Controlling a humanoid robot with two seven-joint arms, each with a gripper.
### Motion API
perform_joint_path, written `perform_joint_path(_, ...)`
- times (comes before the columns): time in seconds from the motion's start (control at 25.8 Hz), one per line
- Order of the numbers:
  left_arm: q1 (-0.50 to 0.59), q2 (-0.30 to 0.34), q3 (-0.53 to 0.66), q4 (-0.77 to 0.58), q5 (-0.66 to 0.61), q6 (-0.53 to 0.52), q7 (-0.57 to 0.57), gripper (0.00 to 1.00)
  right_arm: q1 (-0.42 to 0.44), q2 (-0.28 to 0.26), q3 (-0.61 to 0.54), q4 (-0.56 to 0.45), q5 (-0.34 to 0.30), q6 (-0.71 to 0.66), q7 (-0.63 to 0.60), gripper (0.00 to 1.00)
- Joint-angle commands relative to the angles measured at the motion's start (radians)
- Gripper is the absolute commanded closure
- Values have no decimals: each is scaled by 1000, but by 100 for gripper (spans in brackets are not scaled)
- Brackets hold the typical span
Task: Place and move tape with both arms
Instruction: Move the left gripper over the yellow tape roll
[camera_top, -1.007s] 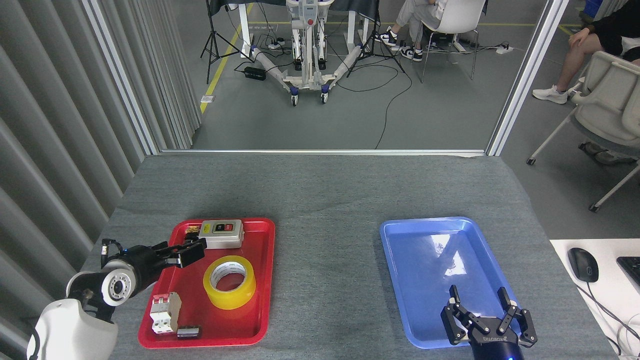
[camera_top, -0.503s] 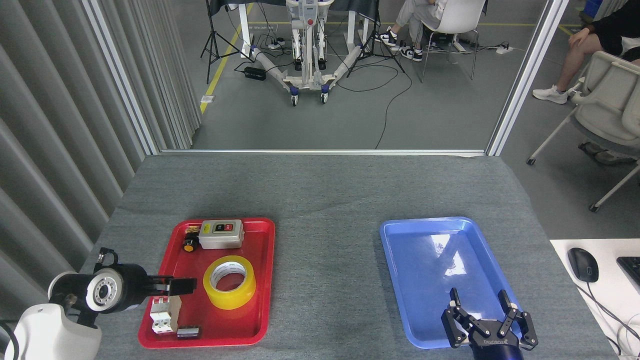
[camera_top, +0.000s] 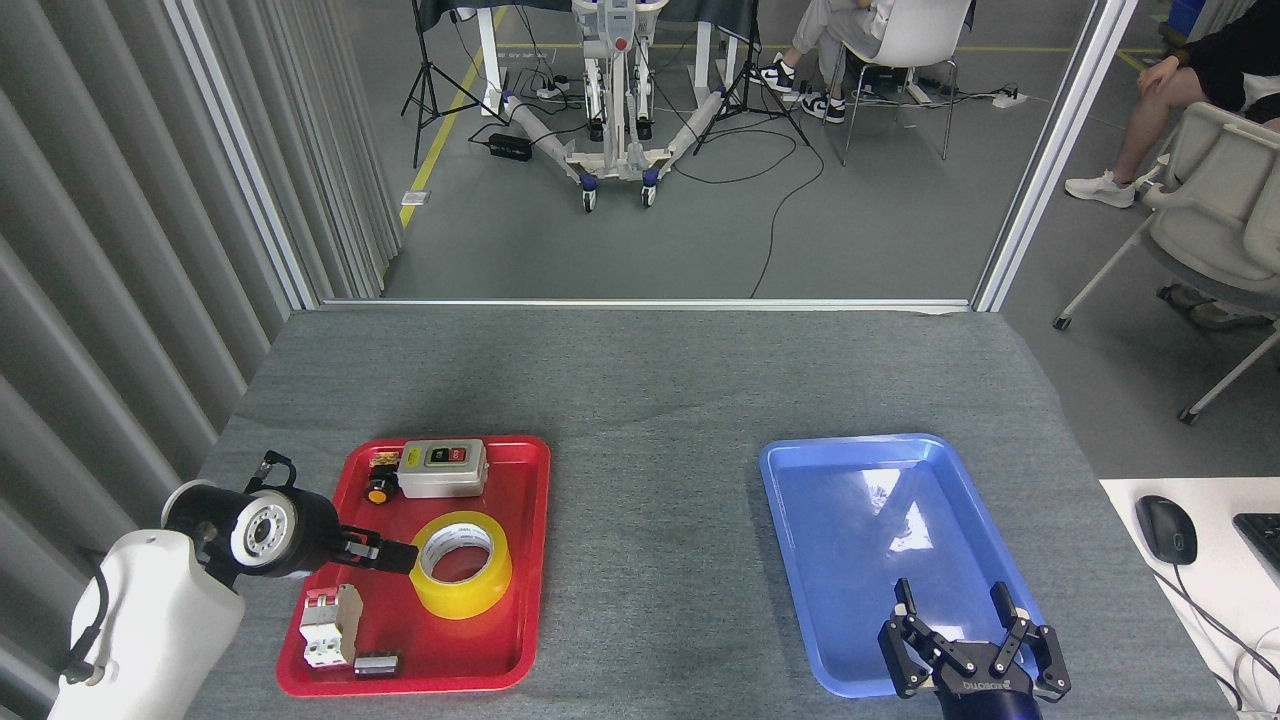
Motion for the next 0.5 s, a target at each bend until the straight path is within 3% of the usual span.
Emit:
perform_joint_path(0.0, -85, -1, -68, 98, 1, -2, -1, 3, 0, 0, 0, 0, 0, 0, -1, 0)
perform_joint_path(0.15, -126, -5, -81, 147, 2, -1, -37, 1, 0, -5, -2, -2, 0, 2, -1, 0)
perform_joint_path(0.35, -198, -91, -81, 228, 2, 4, -233, 1, 0, -6, -3, -2, 0, 3, -1, 0)
perform_joint_path(0.46, -203, -122, -78, 233, 5, 22, -250, 1, 0, -6, -3, 0, 0, 3, 0, 0)
